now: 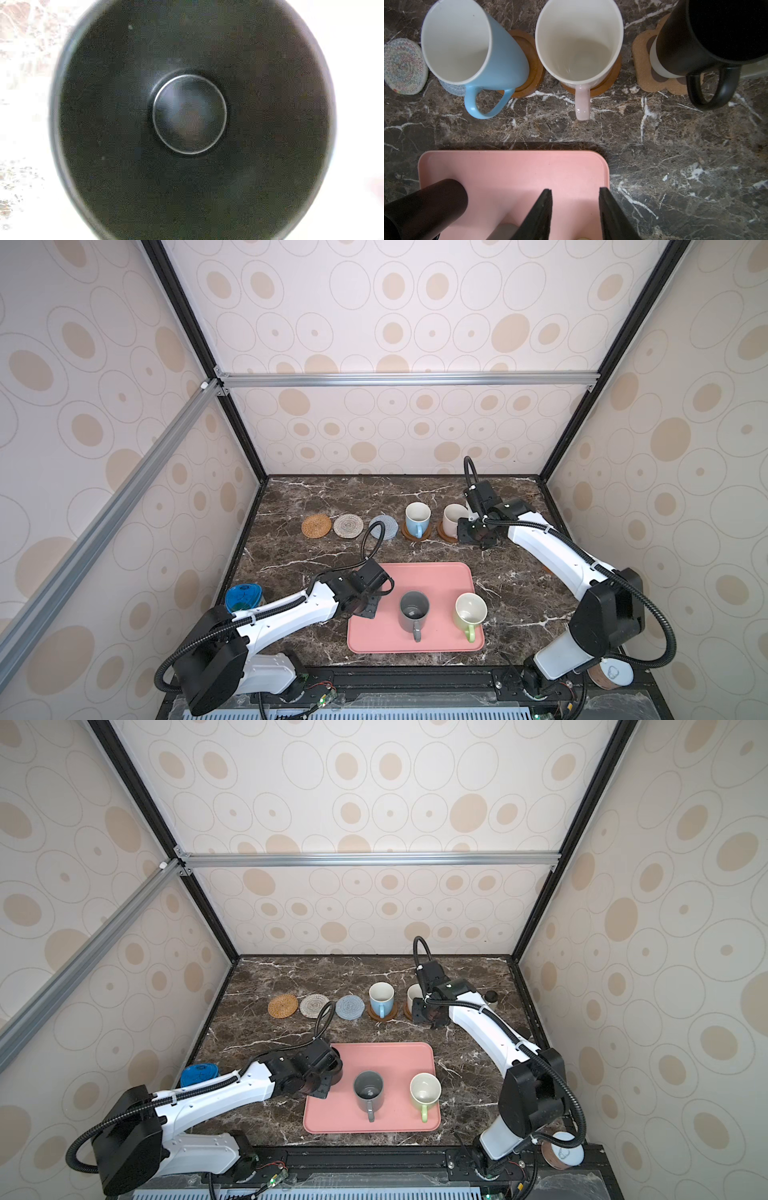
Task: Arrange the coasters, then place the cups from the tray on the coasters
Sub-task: 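Lift the black mug with the left gripper and carry it toward the coasters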
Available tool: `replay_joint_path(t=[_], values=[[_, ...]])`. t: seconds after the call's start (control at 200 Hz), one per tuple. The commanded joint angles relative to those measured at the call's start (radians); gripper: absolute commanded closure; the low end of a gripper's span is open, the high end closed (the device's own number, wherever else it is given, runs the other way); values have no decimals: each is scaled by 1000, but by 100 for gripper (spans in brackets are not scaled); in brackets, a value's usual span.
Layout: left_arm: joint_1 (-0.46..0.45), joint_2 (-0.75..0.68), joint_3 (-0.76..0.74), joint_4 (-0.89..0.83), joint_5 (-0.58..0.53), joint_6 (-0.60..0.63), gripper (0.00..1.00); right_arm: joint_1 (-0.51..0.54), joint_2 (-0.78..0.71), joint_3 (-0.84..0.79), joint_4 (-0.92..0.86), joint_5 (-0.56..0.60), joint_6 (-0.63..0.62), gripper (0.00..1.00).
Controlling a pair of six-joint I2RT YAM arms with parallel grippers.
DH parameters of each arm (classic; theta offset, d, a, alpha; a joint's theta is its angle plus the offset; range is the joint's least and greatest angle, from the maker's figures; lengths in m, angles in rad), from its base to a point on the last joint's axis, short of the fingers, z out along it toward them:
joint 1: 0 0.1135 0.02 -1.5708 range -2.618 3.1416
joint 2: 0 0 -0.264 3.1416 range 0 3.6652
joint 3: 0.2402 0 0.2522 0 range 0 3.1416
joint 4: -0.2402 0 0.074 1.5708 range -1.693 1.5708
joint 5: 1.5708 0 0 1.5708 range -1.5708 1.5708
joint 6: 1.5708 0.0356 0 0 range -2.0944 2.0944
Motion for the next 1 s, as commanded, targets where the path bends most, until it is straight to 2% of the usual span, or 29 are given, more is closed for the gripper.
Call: replay_joint_path(t=[0.0, 0.275, 0.62, 0.995], values=[[9, -39, 9, 33, -46, -23, 88, -5, -30, -14, -16, 13, 8, 59], [9, -54, 24, 48, -37, -36, 89, -6, -32, -13, -16, 11, 9, 59], [9, -59, 86, 35, -82, -43, 89, -6, -36, -15, -17, 9, 8, 59], [32, 1, 172, 47, -131, -69, 89, -6, -40, -15, -24, 14, 1, 59]])
